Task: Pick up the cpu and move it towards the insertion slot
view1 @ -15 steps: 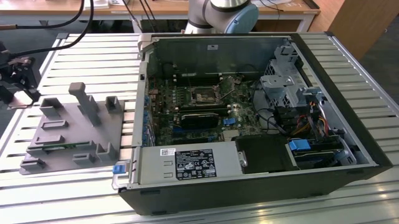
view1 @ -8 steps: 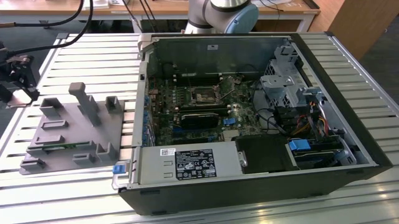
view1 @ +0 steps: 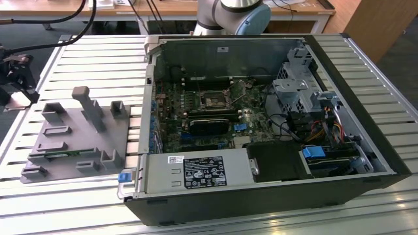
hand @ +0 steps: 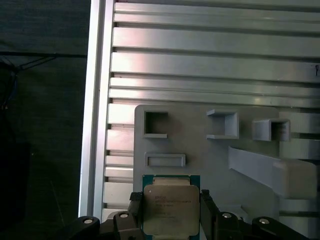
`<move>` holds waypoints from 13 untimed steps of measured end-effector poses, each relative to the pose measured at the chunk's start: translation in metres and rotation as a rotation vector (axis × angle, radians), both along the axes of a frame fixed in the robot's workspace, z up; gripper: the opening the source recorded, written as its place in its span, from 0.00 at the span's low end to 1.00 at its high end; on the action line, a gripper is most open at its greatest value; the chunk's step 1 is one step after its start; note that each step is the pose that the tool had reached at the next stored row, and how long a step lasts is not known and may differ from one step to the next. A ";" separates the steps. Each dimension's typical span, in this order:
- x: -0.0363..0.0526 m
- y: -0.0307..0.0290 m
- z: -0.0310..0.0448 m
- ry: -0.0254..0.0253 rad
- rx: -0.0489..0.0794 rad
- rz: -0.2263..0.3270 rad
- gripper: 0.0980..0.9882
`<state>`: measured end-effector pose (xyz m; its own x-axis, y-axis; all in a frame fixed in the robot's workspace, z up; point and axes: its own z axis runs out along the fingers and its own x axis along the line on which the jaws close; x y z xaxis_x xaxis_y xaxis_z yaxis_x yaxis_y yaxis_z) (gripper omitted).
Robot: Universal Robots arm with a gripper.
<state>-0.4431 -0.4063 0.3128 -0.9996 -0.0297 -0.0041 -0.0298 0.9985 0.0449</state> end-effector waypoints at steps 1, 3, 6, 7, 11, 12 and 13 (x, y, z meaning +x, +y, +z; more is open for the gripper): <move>0.0000 0.0000 0.0011 0.0001 0.000 0.000 0.50; 0.0000 0.0000 0.0029 0.0001 0.000 0.000 0.50; 0.0000 0.0000 0.0058 0.0000 0.000 0.000 0.50; 0.0000 0.0000 0.0069 0.0000 0.000 0.000 0.50; 0.0000 0.0001 0.0105 0.0001 0.000 0.000 0.50; 0.0000 0.0001 0.0112 0.0001 0.000 0.000 0.50; 0.0000 0.0001 0.0121 0.0001 0.000 0.000 0.50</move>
<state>-0.4431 -0.4062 0.3249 -0.9996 -0.0297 -0.0040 -0.0298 0.9985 0.0449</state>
